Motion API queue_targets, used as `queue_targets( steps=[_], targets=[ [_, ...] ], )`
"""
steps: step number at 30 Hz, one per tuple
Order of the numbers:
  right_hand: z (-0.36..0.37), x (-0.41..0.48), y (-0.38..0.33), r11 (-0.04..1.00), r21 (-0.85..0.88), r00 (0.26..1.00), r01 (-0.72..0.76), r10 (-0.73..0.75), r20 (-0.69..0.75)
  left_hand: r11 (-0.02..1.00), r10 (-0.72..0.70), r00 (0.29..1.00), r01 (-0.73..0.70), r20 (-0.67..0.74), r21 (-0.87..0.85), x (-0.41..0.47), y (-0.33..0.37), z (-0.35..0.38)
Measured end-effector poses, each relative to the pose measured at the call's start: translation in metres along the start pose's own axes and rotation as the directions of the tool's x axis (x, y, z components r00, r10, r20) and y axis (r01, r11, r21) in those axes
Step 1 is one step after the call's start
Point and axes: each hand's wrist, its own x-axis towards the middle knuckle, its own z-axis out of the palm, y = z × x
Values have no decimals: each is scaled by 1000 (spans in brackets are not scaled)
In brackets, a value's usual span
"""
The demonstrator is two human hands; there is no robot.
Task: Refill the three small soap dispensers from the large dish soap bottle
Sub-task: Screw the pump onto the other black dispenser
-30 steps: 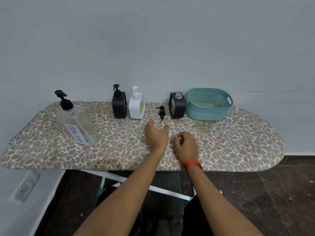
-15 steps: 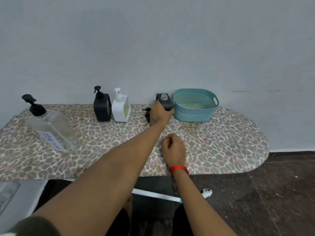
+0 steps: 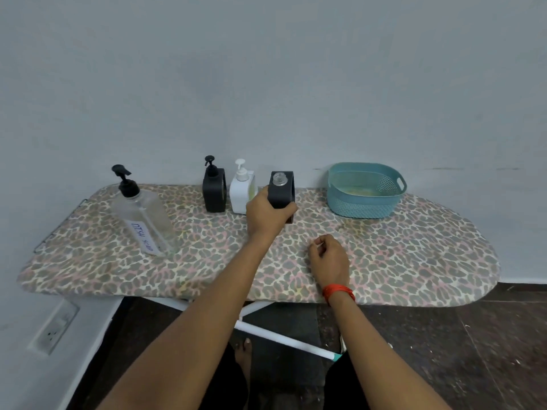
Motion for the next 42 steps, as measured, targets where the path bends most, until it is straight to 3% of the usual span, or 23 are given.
queue_targets(
  steps=[9,12,18,23,31,34,37,42],
  targets=[
    [2,0,-2,998,-62,999,-11,13,40,999,-33,999,34,-12,15,-52,-64,-72],
    [5,3,-6,995,-97,999,-26,30,45,1000,-8,1000,8,5,-28,-58,-80,-71],
    [30,62,-43,991,-132,975,-18,47,216,999,-28,1000,28,10,21,-62,-112,-56],
    [58,122,-75,946,-324,936,-17,129,329,999,-41,999,41,3,19,-61,-123,-50],
    [81,153,-85,924,-361,917,-124,245,313,999,-27,1000,28,-3,37,-61,-125,-49],
    [69,150,-90,964,-227,935,-136,200,292,999,-32,999,32,2,43,-61,-123,-50],
    [43,137,-112,996,74,981,-49,34,193,998,-41,999,40,8,39,-62,-119,-52],
    [0,99,-168,834,507,964,217,-266,25,998,-45,999,45,12,46,-64,-113,-54]
  ],
)
